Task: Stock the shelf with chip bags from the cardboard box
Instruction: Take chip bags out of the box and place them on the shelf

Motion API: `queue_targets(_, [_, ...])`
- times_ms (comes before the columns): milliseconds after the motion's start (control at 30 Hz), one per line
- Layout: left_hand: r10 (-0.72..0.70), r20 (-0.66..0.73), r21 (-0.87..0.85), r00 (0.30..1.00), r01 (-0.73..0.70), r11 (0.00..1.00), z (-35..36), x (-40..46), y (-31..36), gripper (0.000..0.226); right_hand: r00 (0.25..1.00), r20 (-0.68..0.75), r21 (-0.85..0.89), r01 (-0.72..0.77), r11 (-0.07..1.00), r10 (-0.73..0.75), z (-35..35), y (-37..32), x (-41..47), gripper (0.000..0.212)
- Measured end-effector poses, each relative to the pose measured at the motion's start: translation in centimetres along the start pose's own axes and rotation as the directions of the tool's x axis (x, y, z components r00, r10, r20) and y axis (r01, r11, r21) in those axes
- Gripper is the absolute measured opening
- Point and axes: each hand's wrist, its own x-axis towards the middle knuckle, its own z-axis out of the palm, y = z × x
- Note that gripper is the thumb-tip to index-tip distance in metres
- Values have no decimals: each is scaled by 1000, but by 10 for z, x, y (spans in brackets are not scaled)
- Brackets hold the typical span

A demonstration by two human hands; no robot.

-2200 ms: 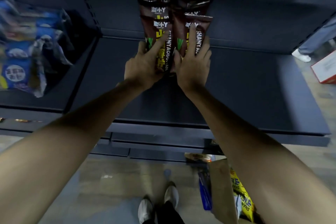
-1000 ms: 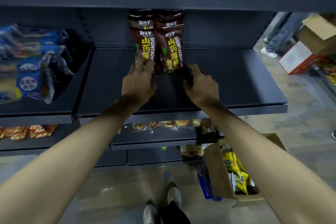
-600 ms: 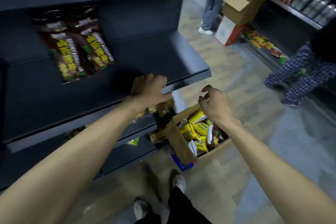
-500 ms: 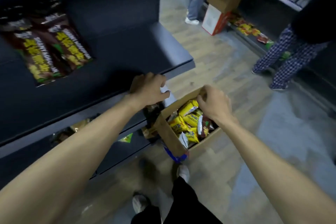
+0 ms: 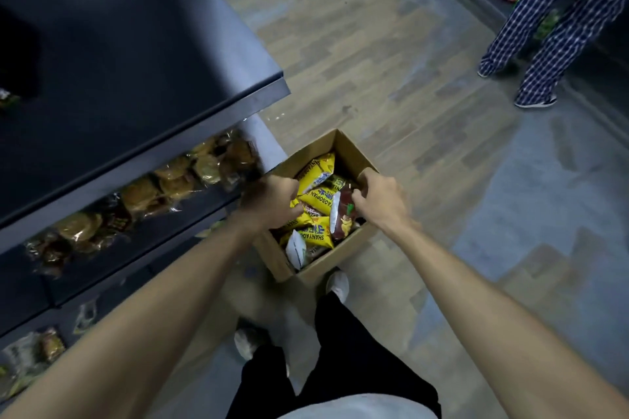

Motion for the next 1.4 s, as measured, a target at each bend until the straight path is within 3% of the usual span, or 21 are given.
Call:
queue_targets(167, [-165, 69, 29, 984, 163, 986, 43, 5, -9, 25, 993, 113, -9, 35, 999, -34, 25, 14, 25, 21])
queue_targets(367, [-353, 61, -289, 934, 355, 889, 81, -3, -22, 16, 959, 280, -9, -30, 1000, 31, 69, 17, 40, 27])
queue_targets(567, [-316, 183, -172, 931, 346, 922, 104, 24, -43, 44, 867, 420, -55, -272, 961, 270, 100, 16, 61, 43])
queue_targets(700, [-309, 421, -22, 853, 350, 936, 133, 53, -57, 63, 804, 549, -149, -175, 973, 229, 114, 19, 76, 38])
queue_targets(800, [-317, 535, 46, 783, 348, 936, 154, 68, -69, 69, 751, 635, -101, -150, 984, 180, 125, 22, 84, 59])
queue_targets(933, [-345, 559, 119, 754, 339, 933, 175, 76, -85, 72, 809, 569, 146, -277, 950, 149, 143, 22, 85, 74])
queue_targets(1000, [-353, 530, 102, 771, 356, 929, 181, 75, -89, 70, 834, 536, 313, -340, 887, 131, 147, 16, 85, 74])
queue_targets(1100, [-326, 459, -1, 826, 368, 930, 187, 73, -92, 72, 877, 440, 406, -385, 829, 191, 156, 9, 84, 72])
queue_targets(1167, [-299, 389, -30, 871, 336, 941, 190, 75, -95, 76, 899, 345, 412, -403, 817, 270, 166, 8, 84, 73])
queue_targets(1267, [-301, 339, 0, 891, 320, 947, 195, 75, -92, 78, 882, 324, 376, -451, 809, 341, 176, 11, 85, 72])
queue_targets(1400, [-358, 308, 75, 882, 352, 933, 201, 70, -85, 74, 886, 376, 166, -354, 920, 273, 181, 12, 88, 81])
